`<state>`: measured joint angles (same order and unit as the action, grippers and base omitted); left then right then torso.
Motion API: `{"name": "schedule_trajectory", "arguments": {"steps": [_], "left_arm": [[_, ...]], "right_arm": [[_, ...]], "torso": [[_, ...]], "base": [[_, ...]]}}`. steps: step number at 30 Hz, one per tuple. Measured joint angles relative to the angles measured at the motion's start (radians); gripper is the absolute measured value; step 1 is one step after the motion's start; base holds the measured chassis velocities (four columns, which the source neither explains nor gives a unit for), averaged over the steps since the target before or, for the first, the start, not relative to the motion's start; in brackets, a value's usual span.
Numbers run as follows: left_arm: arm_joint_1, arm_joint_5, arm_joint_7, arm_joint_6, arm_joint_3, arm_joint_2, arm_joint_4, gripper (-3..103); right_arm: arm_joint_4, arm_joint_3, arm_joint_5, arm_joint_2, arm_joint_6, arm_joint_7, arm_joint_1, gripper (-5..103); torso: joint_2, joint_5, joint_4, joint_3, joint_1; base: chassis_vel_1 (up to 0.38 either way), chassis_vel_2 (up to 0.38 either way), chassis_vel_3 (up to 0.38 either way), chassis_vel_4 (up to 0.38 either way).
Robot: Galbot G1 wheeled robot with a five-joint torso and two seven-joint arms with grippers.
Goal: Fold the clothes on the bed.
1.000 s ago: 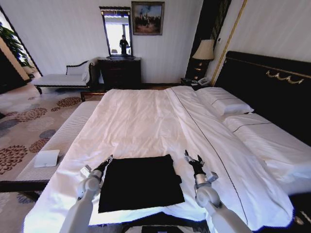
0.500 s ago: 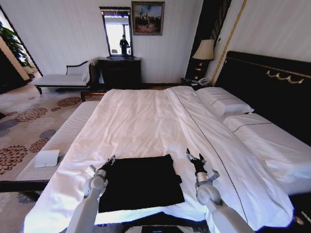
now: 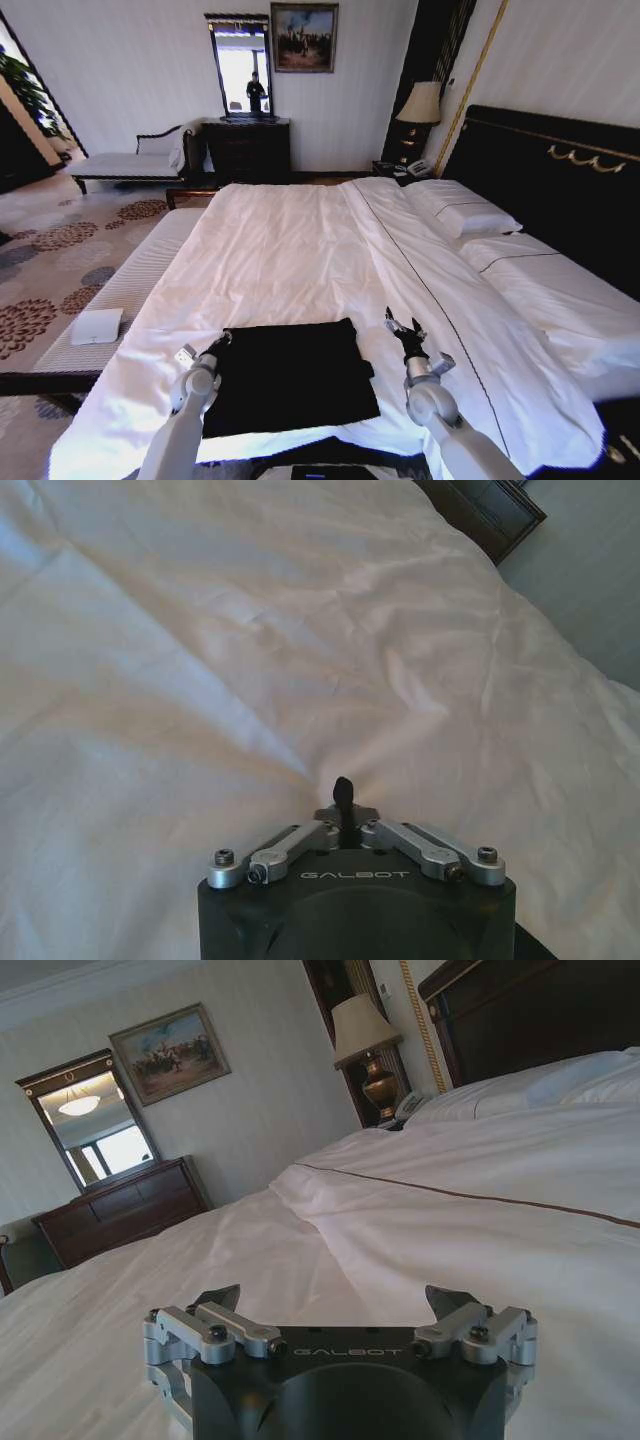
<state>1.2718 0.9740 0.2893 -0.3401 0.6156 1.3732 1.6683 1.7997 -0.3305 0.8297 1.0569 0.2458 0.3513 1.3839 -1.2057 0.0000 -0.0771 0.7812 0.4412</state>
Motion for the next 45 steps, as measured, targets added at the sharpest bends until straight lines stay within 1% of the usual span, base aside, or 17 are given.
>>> {"name": "schedule_trajectory", "arguments": {"steps": [4,13,16,17,19,21,22,24,26,27,28,31,33,38,39,41,45], "left_arm": [[0.000,-0.007,-0.001,0.000,0.003,0.002,0.001,0],[0.006,-0.009,-0.005,0.000,0.009,-0.005,0.024,0],[0.005,-0.005,-0.006,0.000,0.016,-0.015,0.032,0],[0.005,-0.005,-0.006,0.000,0.016,-0.015,0.032,0],[0.001,0.002,-0.006,0.000,0.022,-0.021,0.036,0],[0.000,0.005,-0.006,0.000,0.027,-0.024,0.037,0],[0.000,0.005,-0.006,0.000,0.027,-0.024,0.037,0],[-0.001,0.009,-0.005,0.000,0.032,-0.025,0.037,0],[-0.001,0.011,-0.005,0.000,0.035,-0.026,0.035,0],[-0.001,0.011,-0.005,0.000,0.035,-0.026,0.035,0],[-0.001,0.011,-0.005,0.000,0.034,-0.027,0.032,0],[-0.007,0.009,-0.009,0.003,0.016,-0.027,0.021,0],[-0.009,0.005,-0.011,0.005,0.011,-0.026,0.016,0],[-0.016,0.001,-0.014,0.009,0.004,-0.018,0.010,0],[-0.016,0.001,-0.014,0.009,0.004,-0.018,0.010,0],[-0.020,0.002,-0.014,0.009,0.004,-0.020,0.010,0],[-0.024,0.004,-0.011,0.008,0.004,-0.025,0.012,0]], "right_arm": [[0.001,-0.007,0.000,-0.005,0.002,0.001,0.009,100],[-0.017,0.012,0.006,-0.007,0.000,-0.005,-0.011,100],[-0.048,0.051,0.092,-0.020,-0.035,-0.043,-0.063,100],[-0.048,0.051,0.092,-0.020,-0.035,-0.043,-0.063,100],[-0.073,0.083,0.207,-0.041,-0.085,-0.093,-0.118,100],[-0.107,0.105,0.290,-0.061,-0.129,-0.180,-0.164,100],[-0.107,0.105,0.290,-0.061,-0.129,-0.180,-0.164,100],[-0.165,0.131,0.331,-0.078,-0.181,-0.304,-0.212,100],[-0.218,0.155,0.344,-0.085,-0.205,-0.384,-0.244,100],[-0.218,0.155,0.344,-0.085,-0.205,-0.384,-0.244,100],[-0.262,0.171,0.350,-0.088,-0.229,-0.452,-0.267,100],[-0.343,0.183,0.352,-0.088,-0.266,-0.560,-0.303,100],[-0.365,0.185,0.356,-0.086,-0.276,-0.581,-0.315,100],[-0.492,0.208,0.393,-0.075,-0.299,-0.723,-0.368,100],[-0.492,0.208,0.393,-0.075,-0.299,-0.723,-0.368,100],[-0.531,0.210,0.399,-0.066,-0.308,-0.785,-0.377,100],[-0.566,0.216,0.392,-0.054,-0.315,-0.819,-0.383,100]], "torso": [[0.000,0.0000,0.0000,0.000,0.000],[0.000,0.0000,-0.0002,0.000,0.000],[0.000,0.0000,-0.0001,0.000,0.000],[0.000,0.0000,-0.0001,0.000,0.000],[0.000,0.0000,0.0001,0.000,0.000],[0.000,0.0000,0.0003,0.000,0.000],[0.000,0.0000,0.0003,0.000,0.000],[0.000,-0.0002,0.0001,0.000,0.000],[0.000,0.0001,0.0001,0.000,0.000],[0.000,0.0001,0.0001,0.000,0.000],[0.000,0.0001,0.0002,0.000,0.000],[0.000,0.0002,0.0001,0.000,0.000],[0.000,0.0001,-0.0001,0.000,0.000],[0.000,0.0000,0.0001,0.000,0.000],[0.000,0.0000,0.0001,0.000,0.000],[0.000,0.0001,0.0001,0.000,0.000],[0.000,0.0001,0.0000,0.000,0.000]], "base": [[0.000,0.000,0.000,0.000],[0.000,0.000,0.000,0.000],[0.000,0.000,0.000,0.000],[0.000,0.000,0.000,0.000],[0.000,0.000,0.000,0.000],[0.000,0.000,0.000,0.000],[0.000,0.000,0.000,0.000],[0.000,0.000,0.000,0.000],[0.000,0.000,0.000,0.000],[0.000,0.000,0.000,0.000],[0.000,0.000,0.000,0.000],[0.000,0.000,0.000,0.000],[0.000,0.000,0.000,0.000],[0.000,0.000,0.000,0.000],[0.000,0.000,0.000,0.000],[0.000,0.000,0.000,0.000],[0.000,0.000,0.000,0.000]]}}
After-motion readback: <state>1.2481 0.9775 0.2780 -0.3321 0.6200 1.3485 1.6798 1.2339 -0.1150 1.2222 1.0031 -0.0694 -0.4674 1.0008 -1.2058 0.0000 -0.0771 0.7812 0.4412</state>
